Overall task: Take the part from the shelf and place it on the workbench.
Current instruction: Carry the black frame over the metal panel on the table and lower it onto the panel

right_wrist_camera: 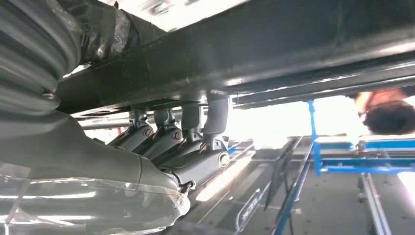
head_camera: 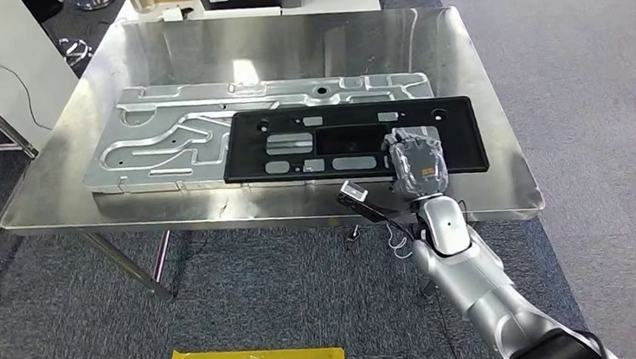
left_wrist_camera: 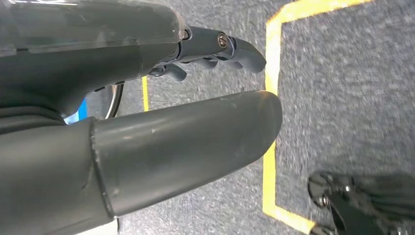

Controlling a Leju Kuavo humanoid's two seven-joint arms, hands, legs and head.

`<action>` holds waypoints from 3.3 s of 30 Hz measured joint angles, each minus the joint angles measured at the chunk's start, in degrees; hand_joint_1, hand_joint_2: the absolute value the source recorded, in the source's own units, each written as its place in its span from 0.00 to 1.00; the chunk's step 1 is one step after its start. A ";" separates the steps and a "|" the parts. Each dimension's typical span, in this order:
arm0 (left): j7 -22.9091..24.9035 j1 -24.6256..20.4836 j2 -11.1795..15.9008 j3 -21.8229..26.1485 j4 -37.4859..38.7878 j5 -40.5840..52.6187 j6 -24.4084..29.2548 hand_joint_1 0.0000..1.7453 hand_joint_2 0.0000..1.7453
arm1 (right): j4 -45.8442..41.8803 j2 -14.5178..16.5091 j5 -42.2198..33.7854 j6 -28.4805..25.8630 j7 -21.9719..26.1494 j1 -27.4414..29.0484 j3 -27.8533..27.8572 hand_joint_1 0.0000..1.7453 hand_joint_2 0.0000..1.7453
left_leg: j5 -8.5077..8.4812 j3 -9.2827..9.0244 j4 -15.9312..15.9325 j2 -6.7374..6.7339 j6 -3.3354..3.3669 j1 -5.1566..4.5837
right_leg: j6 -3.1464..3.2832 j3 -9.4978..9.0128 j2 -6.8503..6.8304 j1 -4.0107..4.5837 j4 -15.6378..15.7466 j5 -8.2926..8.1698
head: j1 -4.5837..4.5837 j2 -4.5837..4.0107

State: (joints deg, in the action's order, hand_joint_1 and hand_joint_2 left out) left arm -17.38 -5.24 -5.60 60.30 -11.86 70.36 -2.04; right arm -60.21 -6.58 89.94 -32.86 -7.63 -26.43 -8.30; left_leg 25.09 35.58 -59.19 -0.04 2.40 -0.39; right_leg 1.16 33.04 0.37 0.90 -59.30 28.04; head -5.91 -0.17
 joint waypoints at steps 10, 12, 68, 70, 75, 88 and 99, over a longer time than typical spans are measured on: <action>0.96 -0.91 -0.24 -0.96 0.00 0.80 -0.30 0.00 0.00 | 8.26 4.98 0.03 3.39 -2.53 -7.44 -9.92 1.00 1.00 | 0.57 -2.20 1.45 0.29 -1.14 2.17 | -3.83 6.66 -0.40 -2.89 -9.17 0.04 | -0.16 0.01; 0.99 -0.95 -0.23 -1.01 0.00 0.81 -0.28 0.00 0.00 | 9.40 5.42 0.03 3.37 -2.57 -8.51 -10.58 1.00 1.00 | 1.33 -2.17 0.68 0.49 -2.11 2.35 | -4.00 4.10 -0.46 -3.02 -2.98 -2.56 | -0.16 0.00; 1.14 -0.23 -0.35 -1.09 0.01 1.40 0.24 0.00 0.50 | 17.58 6.60 -2.38 2.77 -2.26 -9.38 -11.11 0.00 1.00 | -1.81 1.00 0.55 0.40 0.07 0.91 | -2.78 4.77 0.08 -1.63 -14.80 9.20 | -0.19 0.01; 0.98 -0.20 -0.35 -1.14 0.01 1.39 0.13 0.00 0.00 | 17.59 6.52 -2.44 2.76 -2.26 -9.12 -11.10 0.00 1.00 | -0.54 -0.61 0.55 0.61 0.05 0.78 | -2.61 6.00 0.02 -1.58 -12.22 9.42 | -0.19 0.02; 0.46 -0.24 -0.77 -1.11 0.10 0.67 -0.79 0.00 0.00 | 17.56 5.95 -2.49 2.76 -2.21 -8.90 -10.93 0.00 1.00 | 1.83 -3.22 0.29 0.97 -0.66 0.42 | -0.57 4.35 0.13 -0.52 -0.24 -3.93 | -0.20 0.00; 0.30 -0.31 -0.73 -0.64 0.10 -0.59 -2.05 0.00 0.00 | 17.18 5.68 -2.61 2.81 -2.14 -9.10 -10.79 0.00 1.00 | 4.37 -2.49 -2.12 0.44 -3.76 1.53 | 0.28 3.47 0.04 -1.45 0.08 -4.57 | -0.22 0.02; 0.14 -0.53 -0.79 -0.16 0.10 -0.61 -2.28 0.00 0.00 | 17.07 5.10 -2.51 2.87 -1.47 -8.62 -10.50 0.00 1.00 | -2.06 1.06 0.71 -0.02 0.06 1.22 | -2.68 8.50 -0.05 -1.70 -15.52 6.46 | -0.24 0.01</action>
State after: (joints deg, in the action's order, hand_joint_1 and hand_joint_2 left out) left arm -17.25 -5.77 -6.39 60.13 -11.76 69.75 -4.33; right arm -43.15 -1.48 87.43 -29.99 -9.10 -35.05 -18.79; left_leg 23.03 36.64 -58.49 -0.06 2.46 0.83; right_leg -1.51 41.54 0.32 -0.80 -74.83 34.51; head -6.15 -0.17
